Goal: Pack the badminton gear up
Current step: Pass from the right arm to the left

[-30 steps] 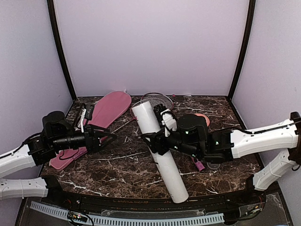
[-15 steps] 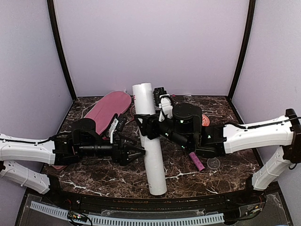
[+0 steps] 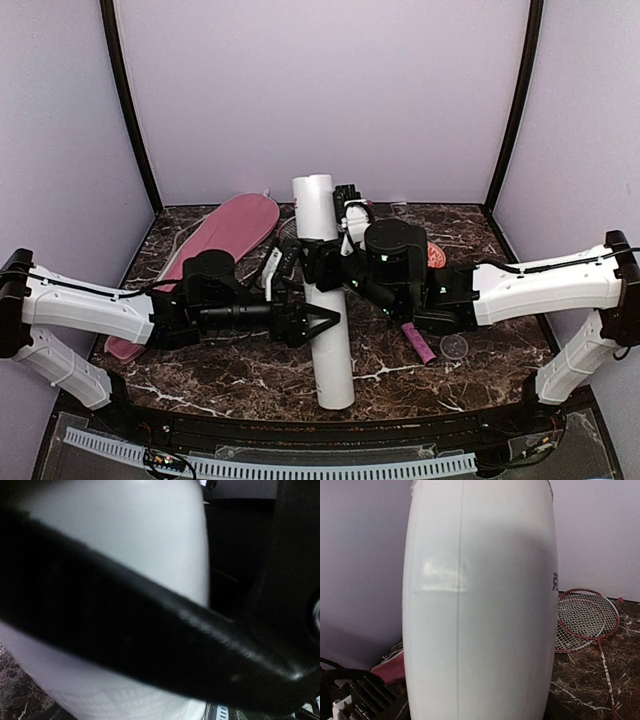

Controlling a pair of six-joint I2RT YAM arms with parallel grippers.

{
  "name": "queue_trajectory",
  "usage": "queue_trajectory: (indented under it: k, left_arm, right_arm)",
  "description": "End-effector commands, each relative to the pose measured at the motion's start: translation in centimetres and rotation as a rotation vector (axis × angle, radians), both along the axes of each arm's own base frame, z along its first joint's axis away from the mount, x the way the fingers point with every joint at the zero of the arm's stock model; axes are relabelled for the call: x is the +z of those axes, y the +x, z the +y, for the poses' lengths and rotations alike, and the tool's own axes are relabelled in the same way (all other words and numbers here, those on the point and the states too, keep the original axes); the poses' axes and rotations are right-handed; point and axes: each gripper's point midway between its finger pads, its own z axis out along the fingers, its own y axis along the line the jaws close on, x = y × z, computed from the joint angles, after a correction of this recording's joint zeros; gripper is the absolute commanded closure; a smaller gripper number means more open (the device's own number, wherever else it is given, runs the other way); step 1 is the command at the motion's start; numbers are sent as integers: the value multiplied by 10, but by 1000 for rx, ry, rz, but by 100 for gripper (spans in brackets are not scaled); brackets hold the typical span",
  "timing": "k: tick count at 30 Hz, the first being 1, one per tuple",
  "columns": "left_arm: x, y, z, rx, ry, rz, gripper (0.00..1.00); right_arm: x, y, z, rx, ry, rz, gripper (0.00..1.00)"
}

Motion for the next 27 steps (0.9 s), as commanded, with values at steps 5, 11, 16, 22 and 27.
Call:
queue_trajectory:
  k: [5,11,16,22,27]
  left_arm:
    - [8,-3,-11,5,-36,-8,32]
    - [4,-4,-14,6,-47,15,45]
    - [0,-2,-6,36,-31,9,46]
    - [-12,-7,10,36,79,-6,48]
    - [-27,-7,30,6,178,31,50]
  right_arm:
    - [17,3,-18,-103,121,9,35]
    - [10,3,-21,-114,115,27,32]
    - [11,4,-26,-118,100,27,12]
    - [28,5,-35,-59,69,25,0]
    - [40,-2,-38,67,47,43,0]
